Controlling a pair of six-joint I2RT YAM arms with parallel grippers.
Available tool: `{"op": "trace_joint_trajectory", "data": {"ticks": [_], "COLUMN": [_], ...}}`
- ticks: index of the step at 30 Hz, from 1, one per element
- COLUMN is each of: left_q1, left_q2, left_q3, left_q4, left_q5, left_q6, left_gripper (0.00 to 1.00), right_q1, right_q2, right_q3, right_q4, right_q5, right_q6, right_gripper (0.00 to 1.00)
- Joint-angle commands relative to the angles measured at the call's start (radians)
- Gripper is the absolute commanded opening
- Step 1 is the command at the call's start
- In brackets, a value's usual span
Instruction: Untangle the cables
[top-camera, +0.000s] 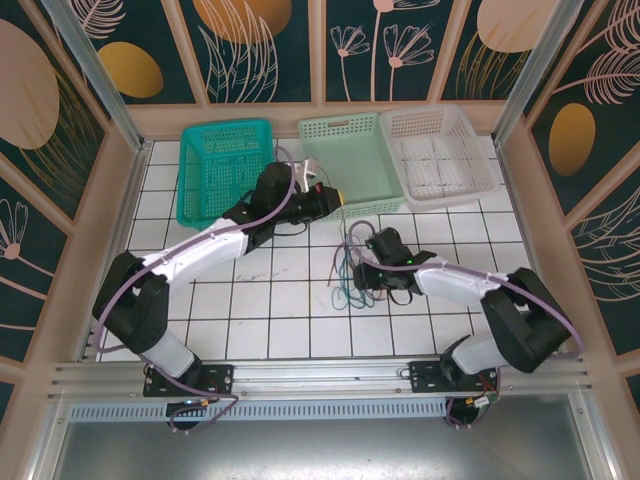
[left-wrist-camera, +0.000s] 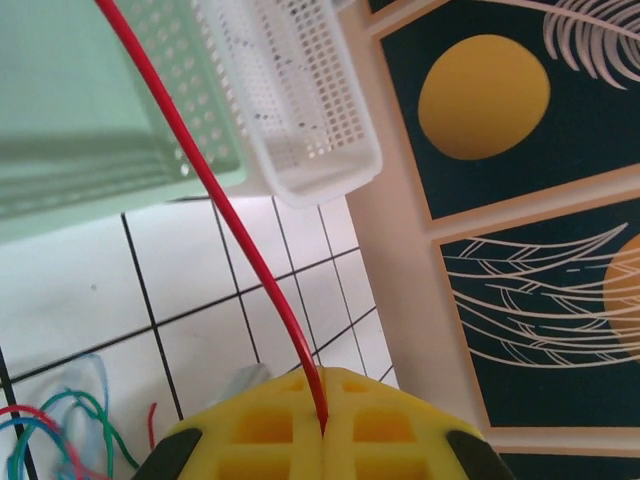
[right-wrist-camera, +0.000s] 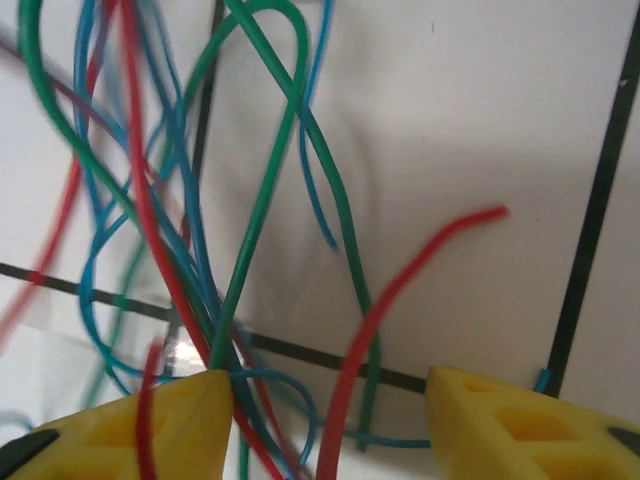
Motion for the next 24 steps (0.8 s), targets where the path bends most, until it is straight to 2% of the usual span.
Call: {"op": "trace_joint_trajectory", "data": {"ticks": [1, 6, 14, 18, 24], "left_q1": [0.005, 0.013, 0.032, 0.034, 0.034], "left_q2": [-0.074, -0.137, -0.2, -0.209, -0.197], "left_q3": [0.043, 0.066, 0.163, 0.193, 0.179], "left_q4": [-0.109, -0.22, -0.332, -0.333, -0.321], "left_q5": [-0.062, -0.182, -0.284, -0.265, -0.236], "left_q6": [0.129, 0.216, 0.294, 0.291, 0.274], "left_gripper": [0.0, 0.0, 0.0, 0.0, 0.0], "right_q1": [-0.016, -0.053, -0.095, -0.143, -0.147], "right_q2": [0.015, -0.041, -0.072, -0.135, -0.261], "right_q3": [0.028, -0.022, -0.014, -0.019, 0.016], "right_q4": [-0.04, 0.006, -0.062, -0.045, -0.021], "right_q5": [0.001, -0.016, 0.017, 0.0, -0.019], "right_q6": [0.007, 0.028, -0.007, -0.007, 0.006], "right_gripper": [0.51, 0.51, 0.52, 0.7, 0.78]}}
